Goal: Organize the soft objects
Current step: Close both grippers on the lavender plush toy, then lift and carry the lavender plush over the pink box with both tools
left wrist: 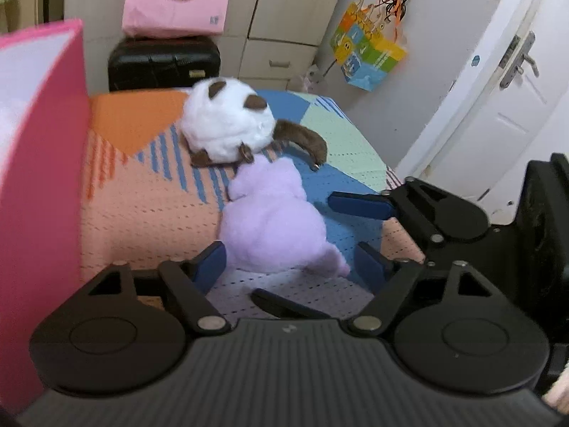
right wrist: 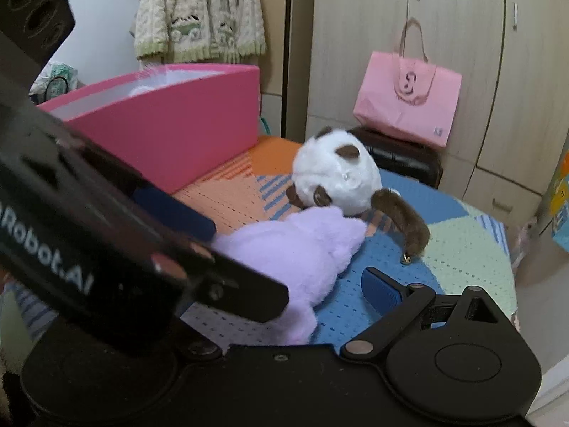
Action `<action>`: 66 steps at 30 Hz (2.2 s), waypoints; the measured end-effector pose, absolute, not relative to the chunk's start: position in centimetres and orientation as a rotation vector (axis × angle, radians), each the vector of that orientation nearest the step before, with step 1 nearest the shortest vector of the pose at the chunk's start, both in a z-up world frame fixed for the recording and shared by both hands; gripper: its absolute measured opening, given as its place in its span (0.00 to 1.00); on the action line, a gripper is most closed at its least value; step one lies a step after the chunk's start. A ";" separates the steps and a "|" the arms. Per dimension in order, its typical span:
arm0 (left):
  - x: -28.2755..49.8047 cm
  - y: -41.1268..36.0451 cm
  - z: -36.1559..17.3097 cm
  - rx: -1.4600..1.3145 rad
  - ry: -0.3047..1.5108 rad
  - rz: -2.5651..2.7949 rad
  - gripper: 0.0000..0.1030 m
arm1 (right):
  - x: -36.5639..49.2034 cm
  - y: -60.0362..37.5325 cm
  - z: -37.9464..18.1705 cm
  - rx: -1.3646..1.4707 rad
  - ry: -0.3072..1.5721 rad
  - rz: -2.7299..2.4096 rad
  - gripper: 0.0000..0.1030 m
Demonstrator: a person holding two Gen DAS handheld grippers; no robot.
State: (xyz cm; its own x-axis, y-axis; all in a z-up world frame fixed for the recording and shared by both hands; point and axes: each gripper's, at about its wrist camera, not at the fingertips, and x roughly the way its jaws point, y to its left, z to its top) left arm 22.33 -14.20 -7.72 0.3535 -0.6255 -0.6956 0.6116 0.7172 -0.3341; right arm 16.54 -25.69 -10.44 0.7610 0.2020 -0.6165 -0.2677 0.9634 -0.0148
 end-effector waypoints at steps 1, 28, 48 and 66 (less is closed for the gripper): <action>22.7 -14.3 -8.0 -0.036 0.915 -0.801 0.75 | 16.9 -25.9 -10.7 -0.089 0.670 0.253 0.95; 24.4 -15.3 -8.8 0.032 0.857 -0.709 0.62 | 17.1 -25.0 -11.0 -0.027 0.699 0.189 0.68; 19.6 -14.3 -7.5 0.090 0.839 -0.706 0.58 | 13.3 -24.0 -10.6 0.121 0.679 0.148 0.55; 13.6 -10.2 -4.3 0.086 0.793 -0.770 0.57 | 8.5 -22.4 -7.0 0.132 0.708 0.247 0.55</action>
